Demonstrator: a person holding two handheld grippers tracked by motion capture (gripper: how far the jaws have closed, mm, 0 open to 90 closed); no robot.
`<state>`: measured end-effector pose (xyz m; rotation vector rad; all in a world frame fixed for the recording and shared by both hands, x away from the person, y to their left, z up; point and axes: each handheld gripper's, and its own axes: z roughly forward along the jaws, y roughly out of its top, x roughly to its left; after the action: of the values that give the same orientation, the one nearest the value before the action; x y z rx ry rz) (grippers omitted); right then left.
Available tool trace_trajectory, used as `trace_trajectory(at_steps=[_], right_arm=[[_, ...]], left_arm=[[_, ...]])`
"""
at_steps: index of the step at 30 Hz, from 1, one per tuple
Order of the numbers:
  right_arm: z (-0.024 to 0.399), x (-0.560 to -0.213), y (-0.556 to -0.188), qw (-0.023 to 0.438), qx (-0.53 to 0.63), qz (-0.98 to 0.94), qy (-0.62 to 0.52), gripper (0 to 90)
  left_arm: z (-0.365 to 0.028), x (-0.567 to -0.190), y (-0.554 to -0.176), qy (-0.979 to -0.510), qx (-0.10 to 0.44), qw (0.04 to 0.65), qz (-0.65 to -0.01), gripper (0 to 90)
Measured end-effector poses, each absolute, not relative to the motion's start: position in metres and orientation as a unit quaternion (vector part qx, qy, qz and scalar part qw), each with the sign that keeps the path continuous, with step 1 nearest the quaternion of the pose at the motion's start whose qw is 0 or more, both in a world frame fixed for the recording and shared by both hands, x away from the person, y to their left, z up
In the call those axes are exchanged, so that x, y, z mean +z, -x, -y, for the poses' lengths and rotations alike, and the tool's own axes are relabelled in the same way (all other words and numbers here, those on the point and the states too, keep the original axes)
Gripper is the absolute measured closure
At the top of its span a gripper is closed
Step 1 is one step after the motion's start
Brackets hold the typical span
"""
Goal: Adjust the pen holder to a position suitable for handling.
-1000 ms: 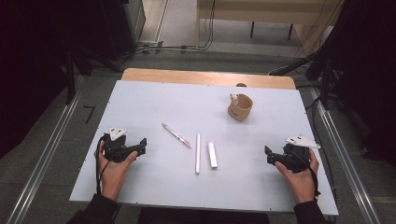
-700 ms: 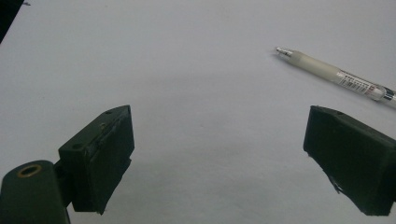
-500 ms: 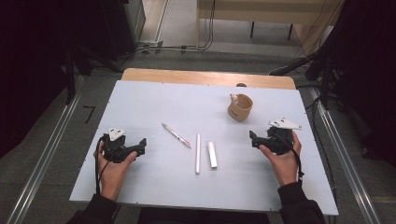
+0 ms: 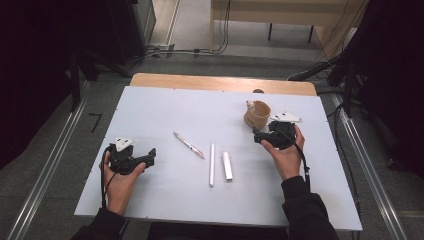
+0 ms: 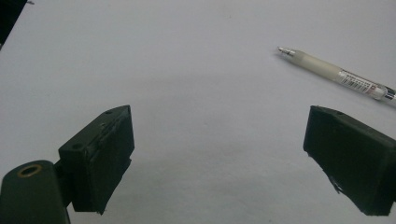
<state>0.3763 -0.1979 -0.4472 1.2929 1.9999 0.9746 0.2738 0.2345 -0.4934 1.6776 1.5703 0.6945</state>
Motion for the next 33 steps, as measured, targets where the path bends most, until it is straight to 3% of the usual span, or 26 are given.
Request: trace_trajectory(at_steps=[6,18,25,33], right_arm=[[0.186,-0.445,-0.393,0.283,0.367,-0.745,-0.480,16.5],[0.168,-0.447,-0.423,0.283,0.375,-0.740,-0.481,31.1],[0.163,-0.451,-0.435,0.280,0.367,-0.743,-0.485,33.9],[0.155,-0.455,-0.444,0.269,0.364,-0.749,-0.484,45.8]], left_arm=[[-0.236,-0.494,-0.274,-0.651,0.270,0.362,-0.610,9.0],[-0.237,-0.494,-0.274,-0.651,0.268,0.364,-0.610,9.1],[-0.238,-0.494,-0.274,-0.650,0.268,0.364,-0.611,9.1],[-0.239,-0.494,-0.275,-0.649,0.266,0.365,-0.612,9.2]])
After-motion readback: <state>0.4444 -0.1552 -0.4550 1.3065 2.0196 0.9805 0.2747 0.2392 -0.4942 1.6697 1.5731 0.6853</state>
